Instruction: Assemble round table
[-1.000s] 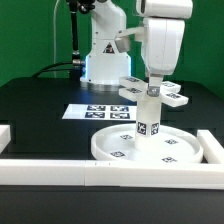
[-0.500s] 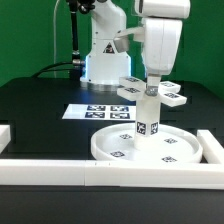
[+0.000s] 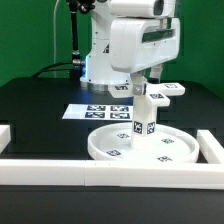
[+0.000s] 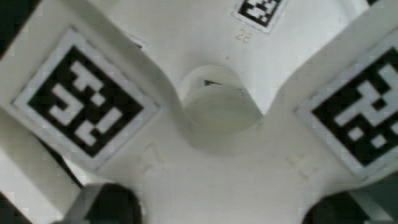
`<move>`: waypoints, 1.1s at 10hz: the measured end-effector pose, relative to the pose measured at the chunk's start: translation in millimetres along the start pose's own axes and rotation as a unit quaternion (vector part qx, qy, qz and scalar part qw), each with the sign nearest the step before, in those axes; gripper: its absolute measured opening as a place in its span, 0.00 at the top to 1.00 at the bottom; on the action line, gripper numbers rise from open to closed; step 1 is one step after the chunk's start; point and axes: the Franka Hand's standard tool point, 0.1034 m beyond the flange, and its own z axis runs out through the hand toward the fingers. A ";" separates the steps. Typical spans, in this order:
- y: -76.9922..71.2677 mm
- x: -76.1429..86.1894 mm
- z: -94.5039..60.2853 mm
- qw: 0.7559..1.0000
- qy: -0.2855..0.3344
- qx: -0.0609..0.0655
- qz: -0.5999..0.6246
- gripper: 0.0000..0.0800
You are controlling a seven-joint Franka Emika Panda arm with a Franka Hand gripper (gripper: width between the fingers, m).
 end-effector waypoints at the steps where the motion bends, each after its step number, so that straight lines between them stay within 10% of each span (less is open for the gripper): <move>1: -0.8 0.8 0.1 0.998 0.003 0.003 0.065 0.45; 11: 2.2 2.1 0.5 0.870 0.039 0.005 0.492 0.45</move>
Offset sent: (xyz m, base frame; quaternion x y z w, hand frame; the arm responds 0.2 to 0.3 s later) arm -0.0141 0.0035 -0.0085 0.0150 0.0247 0.2746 0.9611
